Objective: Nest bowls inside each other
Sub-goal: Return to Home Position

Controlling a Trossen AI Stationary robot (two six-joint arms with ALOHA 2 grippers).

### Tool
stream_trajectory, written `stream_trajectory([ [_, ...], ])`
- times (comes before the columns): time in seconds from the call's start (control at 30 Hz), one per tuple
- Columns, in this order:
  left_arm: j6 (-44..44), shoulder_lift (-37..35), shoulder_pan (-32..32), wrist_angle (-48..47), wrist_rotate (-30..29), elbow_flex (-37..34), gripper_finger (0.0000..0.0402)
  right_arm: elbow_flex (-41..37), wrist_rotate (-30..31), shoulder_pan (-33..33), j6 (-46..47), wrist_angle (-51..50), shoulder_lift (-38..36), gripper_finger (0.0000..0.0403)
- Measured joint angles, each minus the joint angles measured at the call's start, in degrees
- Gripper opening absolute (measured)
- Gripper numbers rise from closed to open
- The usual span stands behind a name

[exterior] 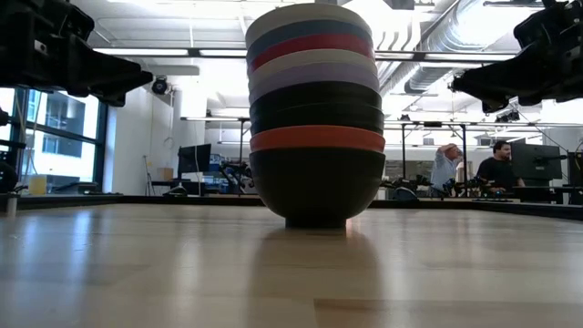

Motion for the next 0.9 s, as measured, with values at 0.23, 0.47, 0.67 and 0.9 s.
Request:
stream_trajectory([
  [0.23,0.0,0.0,0.0,0.0,0.0,0.0,0.0149,0.0,-5.5,0.0,0.0,-0.9,0.0,0.0126],
  [0.47,0.0,0.0,0.0,0.0,0.0,0.0,0.0149,0.0,-5.8,0.0,-2.0,-0.9,0.0,0.0126],
  [0.67,0.0,0.0,0.0,0.0,0.0,0.0,0.0149,0.0,-5.8,0.0,-2.9,-1.0,0.0,0.0126],
  [0.9,0.0,0.0,0.0,0.0,0.0,0.0,0.0149,0.0,-5.8,0.0,-3.0,-0.9,0.0,0.0126],
])
